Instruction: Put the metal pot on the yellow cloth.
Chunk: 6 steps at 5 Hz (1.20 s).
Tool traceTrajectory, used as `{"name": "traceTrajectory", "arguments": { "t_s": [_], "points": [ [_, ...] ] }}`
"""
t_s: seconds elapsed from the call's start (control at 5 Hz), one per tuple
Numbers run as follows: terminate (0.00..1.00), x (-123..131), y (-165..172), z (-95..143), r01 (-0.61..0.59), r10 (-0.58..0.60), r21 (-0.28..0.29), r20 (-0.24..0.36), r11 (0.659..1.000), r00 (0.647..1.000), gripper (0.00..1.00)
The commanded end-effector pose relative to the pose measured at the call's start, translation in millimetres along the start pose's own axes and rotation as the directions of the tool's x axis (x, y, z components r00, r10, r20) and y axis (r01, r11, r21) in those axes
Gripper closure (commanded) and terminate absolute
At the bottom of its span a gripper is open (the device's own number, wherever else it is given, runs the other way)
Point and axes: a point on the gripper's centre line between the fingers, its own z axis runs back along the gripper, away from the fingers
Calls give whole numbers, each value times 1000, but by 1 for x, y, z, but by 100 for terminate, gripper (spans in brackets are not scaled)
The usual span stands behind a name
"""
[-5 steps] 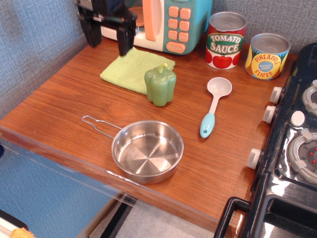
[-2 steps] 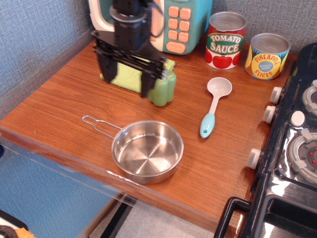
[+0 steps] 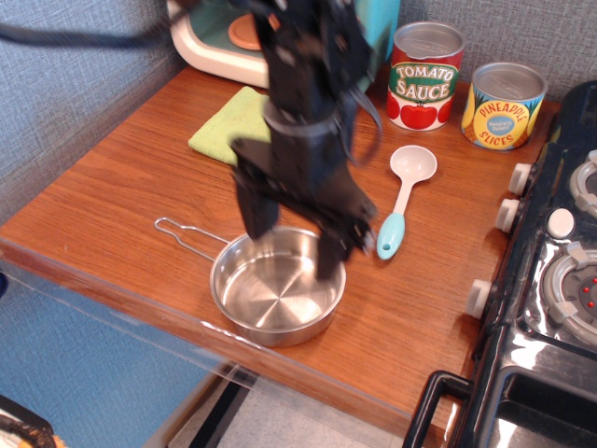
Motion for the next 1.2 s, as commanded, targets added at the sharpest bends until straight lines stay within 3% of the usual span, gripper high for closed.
{"name": "traceTrajectory", "arguments": {
  "t_s": [0.0, 0.2, 0.4, 0.8, 1.0],
  "points": [
    [0, -8, -6, -40, 9, -10, -34, -39, 999, 999, 0],
    [0, -18, -12, -61, 21, -22, -21, -77, 1000, 997, 0],
    [0, -23, -18, -66, 37, -38, -9, -84, 999, 996, 100],
    [0, -31, -17, -62, 72, -70, 29, -63, 997, 996, 100],
    [0, -33, -15, -46, 48, -48, 37, -13, 998, 999, 100]
  ]
}}
